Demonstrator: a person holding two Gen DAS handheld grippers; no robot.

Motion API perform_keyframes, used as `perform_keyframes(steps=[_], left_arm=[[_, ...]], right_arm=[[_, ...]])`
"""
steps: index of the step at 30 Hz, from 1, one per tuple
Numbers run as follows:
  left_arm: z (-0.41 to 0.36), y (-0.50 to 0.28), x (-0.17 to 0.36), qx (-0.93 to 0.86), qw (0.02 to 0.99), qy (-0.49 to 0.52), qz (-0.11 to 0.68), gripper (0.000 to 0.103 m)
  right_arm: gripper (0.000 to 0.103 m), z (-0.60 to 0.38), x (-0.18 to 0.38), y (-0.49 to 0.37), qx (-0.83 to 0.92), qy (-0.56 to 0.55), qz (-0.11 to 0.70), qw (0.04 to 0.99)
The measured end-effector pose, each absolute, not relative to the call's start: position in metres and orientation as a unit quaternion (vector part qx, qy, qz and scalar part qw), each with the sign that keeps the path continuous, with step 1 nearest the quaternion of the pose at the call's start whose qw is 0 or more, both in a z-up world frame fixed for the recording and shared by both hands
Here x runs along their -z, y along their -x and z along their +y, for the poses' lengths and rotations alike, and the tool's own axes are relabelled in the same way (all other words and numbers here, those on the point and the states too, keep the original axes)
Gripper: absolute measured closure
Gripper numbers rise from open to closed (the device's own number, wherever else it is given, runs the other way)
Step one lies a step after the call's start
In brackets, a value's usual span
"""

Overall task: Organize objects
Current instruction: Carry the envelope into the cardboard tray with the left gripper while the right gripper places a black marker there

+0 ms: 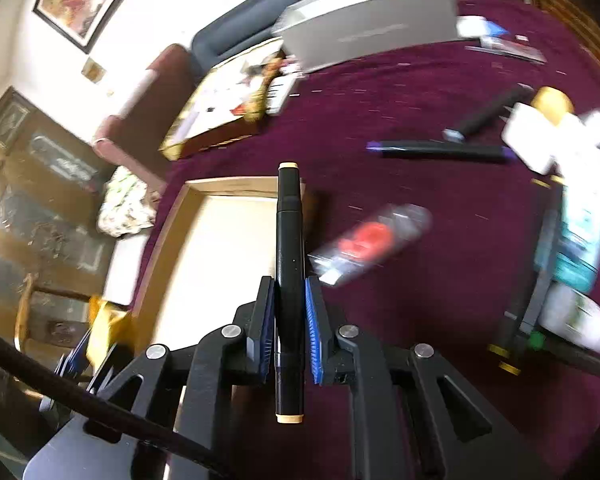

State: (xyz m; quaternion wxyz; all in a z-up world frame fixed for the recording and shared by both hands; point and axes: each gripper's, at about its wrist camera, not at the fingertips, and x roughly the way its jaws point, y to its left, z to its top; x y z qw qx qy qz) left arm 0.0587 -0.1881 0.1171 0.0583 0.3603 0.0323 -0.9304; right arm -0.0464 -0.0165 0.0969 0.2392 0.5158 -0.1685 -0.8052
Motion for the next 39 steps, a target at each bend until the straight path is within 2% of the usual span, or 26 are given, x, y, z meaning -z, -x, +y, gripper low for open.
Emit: perform_keyframes(steps=[3,7,13,20,24,28,32,39], left_arm=[[-0.208,-0.019,-0.116,0.93,0.036,-0.364,0.029,0.036],[-0.231,0.023,-0.094,0.914,-0.013,-0.401,0.065,0.036],[-0.247,0.056,-0.053,0.892,0.009,-0.444,0.084,0.036],[-0.251,0.07,-0.024,0.88,0.013,-0.464,0.104,0.035],[-0.254,0.066,-0.017,0.878,0.018,-0.465,0.109,0.035],[-0.261,0.049,-0.021,0.884,0.036,-0.447,0.129,0.034],[-0.274,0.029,-0.016,0.87,0.05,-0.442,0.215,0.034],[-0.272,-0.009,-0.014,0.864,0.101,-0.428,0.244,0.034]], right_arm=[[0.09,-0.052,-0.095,0.061,0.797,-0.518,-0.162,0.265],[0.09,-0.097,-0.075,0.081,0.786,-0.541,-0.133,0.267],[0.09,-0.116,-0.04,0.099,0.783,-0.562,-0.109,0.245],[0.087,-0.118,-0.028,0.1,0.784,-0.568,-0.085,0.235],[0.069,-0.117,-0.033,0.099,0.779,-0.565,-0.1,0.251],[0.069,-0.113,-0.053,0.084,0.796,-0.539,-0.095,0.257],[0.063,-0.099,-0.071,0.065,0.809,-0.515,-0.105,0.264],[0.062,-0.068,-0.08,0.036,0.809,-0.505,-0.122,0.274]])
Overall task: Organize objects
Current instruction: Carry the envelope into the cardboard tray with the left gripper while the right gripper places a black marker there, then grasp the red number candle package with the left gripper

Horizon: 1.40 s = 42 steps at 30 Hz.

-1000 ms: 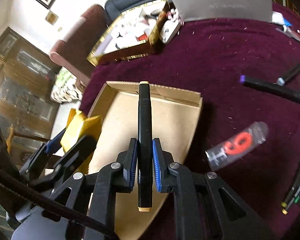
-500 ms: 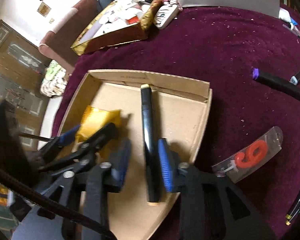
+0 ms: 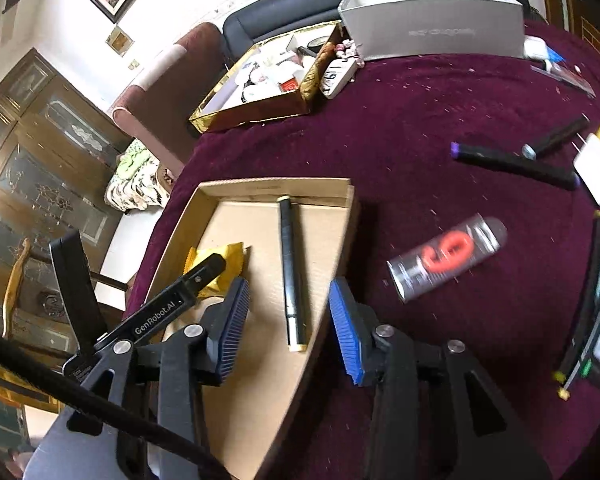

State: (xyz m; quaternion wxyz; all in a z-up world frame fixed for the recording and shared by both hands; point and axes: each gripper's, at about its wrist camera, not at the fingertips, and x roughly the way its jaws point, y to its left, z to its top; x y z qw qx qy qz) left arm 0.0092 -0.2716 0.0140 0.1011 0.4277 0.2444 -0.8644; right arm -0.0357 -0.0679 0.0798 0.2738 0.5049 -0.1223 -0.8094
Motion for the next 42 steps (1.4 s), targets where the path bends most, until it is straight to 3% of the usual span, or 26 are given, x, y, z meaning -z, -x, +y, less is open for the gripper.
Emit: perform_keyframes(steps=[8,12,14,22,28,35,39,42], left_arm=[[-0.281,-0.014,-0.019,0.838,0.07,-0.427,0.333,0.034],[-0.281,-0.021,-0.027,0.821,0.025,-0.425,0.38,0.034],[-0.276,-0.02,-0.033,0.822,0.023,-0.428,0.375,0.034],[-0.212,-0.032,-0.086,0.897,0.04,-0.381,0.221,0.034],[-0.135,-0.012,-0.083,0.9,-0.065,-0.418,0.109,0.034],[-0.091,-0.002,-0.076,0.896,-0.11,-0.427,0.045,0.034],[-0.078,0.006,-0.075,0.898,-0.111,-0.426,0.001,0.034],[-0.074,0.013,-0.071,0.895,-0.114,-0.432,-0.013,0.034]], right_arm=[[0.062,-0.005,-0.096,0.018,0.819,-0.48,-0.156,0.272],[0.045,0.047,-0.113,0.016,0.839,-0.454,-0.167,0.248],[0.044,0.075,-0.118,0.026,0.85,-0.445,-0.171,0.223],[0.044,0.119,-0.093,0.071,0.839,-0.474,-0.201,0.177],[0.044,0.084,-0.065,0.109,0.826,-0.505,-0.155,0.198],[0.045,0.072,-0.047,0.17,0.828,-0.524,-0.078,0.182],[0.034,0.068,-0.035,0.186,0.813,-0.543,-0.075,0.197],[0.035,0.065,-0.035,0.182,0.778,-0.572,-0.097,0.242]])
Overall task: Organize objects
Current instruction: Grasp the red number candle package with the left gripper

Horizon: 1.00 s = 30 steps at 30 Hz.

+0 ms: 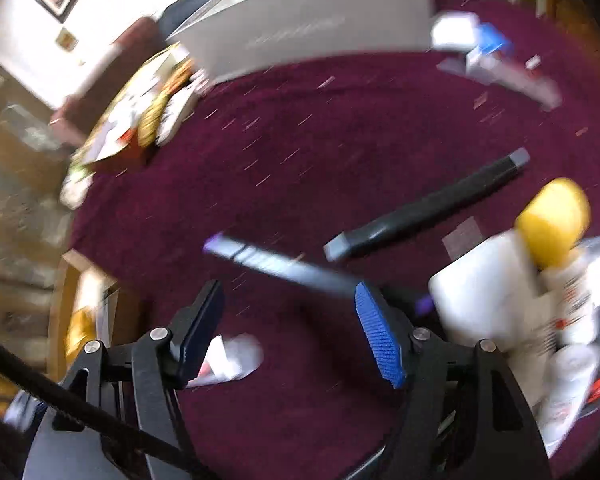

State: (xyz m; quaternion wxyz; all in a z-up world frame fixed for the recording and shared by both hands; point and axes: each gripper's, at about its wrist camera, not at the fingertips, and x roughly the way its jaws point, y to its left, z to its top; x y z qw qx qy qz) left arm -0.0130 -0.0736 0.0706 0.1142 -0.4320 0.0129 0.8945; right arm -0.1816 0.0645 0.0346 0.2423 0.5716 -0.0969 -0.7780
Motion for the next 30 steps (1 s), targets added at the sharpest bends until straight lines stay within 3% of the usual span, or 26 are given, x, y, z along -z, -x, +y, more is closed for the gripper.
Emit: perform_keyframes(steps=[3,5,6,7,8,10,12,17,21,26,28,30], left_arm=[[-0.07,0.019,-0.066,-0.893,0.112,0.436,0.028,0.034],[-0.068,0.022,-0.063,-0.89,0.114,0.441,0.036,0.034],[-0.067,0.023,-0.062,-0.888,0.117,0.443,0.037,0.034],[-0.066,0.026,-0.061,-0.886,0.118,0.446,0.04,0.034],[-0.064,0.029,-0.059,-0.884,0.119,0.45,0.044,0.034],[-0.057,0.037,-0.056,-0.878,0.121,0.458,0.059,0.035],[-0.047,0.046,-0.051,-0.873,0.118,0.466,0.083,0.035],[-0.025,0.074,-0.032,-0.854,0.097,0.494,0.134,0.035],[-0.013,0.095,-0.009,-0.84,0.077,0.505,0.186,0.033],[-0.022,0.099,-0.005,-0.835,0.078,0.522,0.153,0.028],[-0.03,0.097,-0.006,-0.833,0.087,0.534,0.12,0.034],[-0.035,0.09,-0.009,-0.825,0.114,0.547,0.085,0.068]], right_arm=[[0.037,0.048,-0.028,0.173,0.793,-0.57,-0.021,0.214],[0.046,0.036,-0.022,0.171,0.803,-0.562,0.032,0.195],[0.055,0.032,-0.023,0.168,0.814,-0.548,0.053,0.184],[0.071,0.03,-0.023,0.167,0.818,-0.544,0.064,0.179],[0.079,0.029,-0.023,0.166,0.821,-0.539,0.075,0.17],[0.089,0.033,-0.023,0.167,0.815,-0.547,0.062,0.179],[0.093,0.044,-0.021,0.168,0.793,-0.573,0.021,0.204],[0.092,0.077,-0.026,0.168,0.763,-0.602,-0.07,0.224],[0.082,0.091,-0.039,0.164,0.78,-0.583,-0.084,0.213],[0.08,0.103,-0.051,0.164,0.791,-0.558,-0.116,0.224],[0.063,0.102,-0.053,0.168,0.796,-0.55,-0.122,0.222],[0.055,0.103,-0.051,0.17,0.794,-0.551,-0.13,0.22]])
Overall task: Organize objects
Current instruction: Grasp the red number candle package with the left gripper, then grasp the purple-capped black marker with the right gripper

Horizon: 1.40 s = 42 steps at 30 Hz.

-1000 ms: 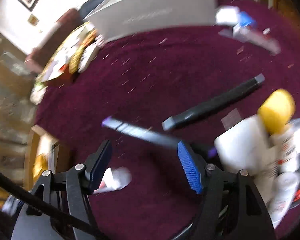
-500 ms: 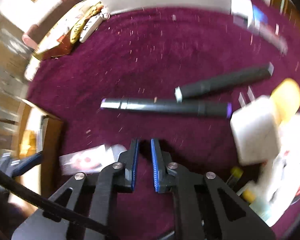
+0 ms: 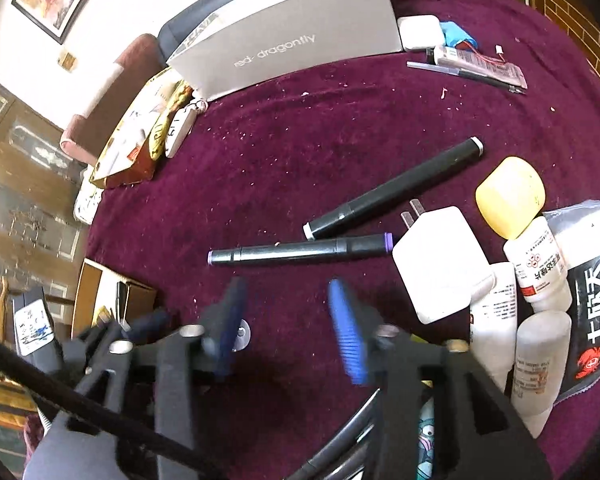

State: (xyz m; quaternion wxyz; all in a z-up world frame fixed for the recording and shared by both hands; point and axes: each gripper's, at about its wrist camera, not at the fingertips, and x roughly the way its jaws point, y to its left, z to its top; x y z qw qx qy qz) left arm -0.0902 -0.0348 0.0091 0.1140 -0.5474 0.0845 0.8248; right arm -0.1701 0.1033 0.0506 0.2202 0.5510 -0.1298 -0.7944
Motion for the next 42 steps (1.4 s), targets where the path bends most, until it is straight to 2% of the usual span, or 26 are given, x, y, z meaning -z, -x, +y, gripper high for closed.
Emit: perform_keyframes(steps=[2,6,9,11,15,18,21,23,25,27,31,33,35,37,38,39,42], left_arm=[[-0.03,0.082,-0.013,-0.82,0.119,0.553,0.089,0.08],[-0.033,0.062,-0.017,-0.811,0.142,0.566,0.05,0.08],[-0.045,0.056,-0.025,-0.813,0.153,0.562,-0.006,0.08],[-0.053,0.05,-0.031,-0.818,0.15,0.555,-0.024,0.08],[-0.066,0.042,-0.035,-0.823,0.144,0.548,-0.047,0.079],[-0.073,0.042,-0.036,-0.824,0.143,0.546,-0.057,0.079],[-0.075,0.046,-0.032,-0.823,0.141,0.547,-0.055,0.079],[-0.072,0.053,-0.026,-0.821,0.136,0.551,-0.053,0.079],[-0.068,0.056,-0.021,-0.82,0.125,0.557,-0.046,0.076],[-0.061,0.056,-0.021,-0.826,0.115,0.551,-0.033,0.061],[-0.044,0.051,-0.014,-0.835,0.08,0.544,0.026,0.055],[-0.032,0.043,-0.01,-0.846,0.069,0.524,0.064,0.05],[-0.029,0.037,-0.009,-0.857,0.054,0.509,0.063,0.05],[-0.029,0.033,-0.01,-0.859,0.063,0.506,0.056,0.062],[-0.03,0.03,-0.012,-0.859,0.069,0.504,0.049,0.076],[-0.031,0.028,-0.012,-0.859,0.069,0.504,0.048,0.08],[-0.041,0.021,-0.015,-0.856,0.085,0.51,0.005,0.08]], right_arm=[[0.055,0.105,-0.047,0.172,0.79,-0.555,-0.142,0.221],[0.055,0.103,-0.043,0.177,0.791,-0.552,-0.149,0.217],[0.054,0.088,-0.051,0.187,0.817,-0.53,-0.096,0.206],[0.049,0.082,-0.05,0.196,0.823,-0.528,-0.072,0.199],[0.049,0.079,-0.028,0.218,0.805,-0.56,-0.062,0.185],[0.042,0.08,-0.022,0.214,0.779,-0.585,-0.087,0.209],[0.041,0.078,-0.018,0.201,0.734,-0.614,-0.13,0.259],[0.041,0.074,-0.02,0.194,0.741,-0.612,-0.114,0.253],[0.042,0.067,-0.023,0.189,0.759,-0.6,-0.082,0.239],[0.042,0.058,-0.025,0.183,0.778,-0.587,-0.05,0.218],[0.042,0.045,-0.027,0.173,0.8,-0.57,-0.004,0.188],[0.046,0.041,-0.026,0.17,0.81,-0.56,0.013,0.173],[0.056,0.037,-0.026,0.165,0.823,-0.546,0.036,0.155],[0.084,0.03,-0.027,0.157,0.833,-0.531,0.065,0.141],[0.088,0.029,-0.026,0.154,0.835,-0.527,0.074,0.139],[0.091,0.026,-0.026,0.148,0.836,-0.524,0.084,0.14],[0.091,0.022,-0.026,0.136,0.84,-0.516,0.097,0.139]])
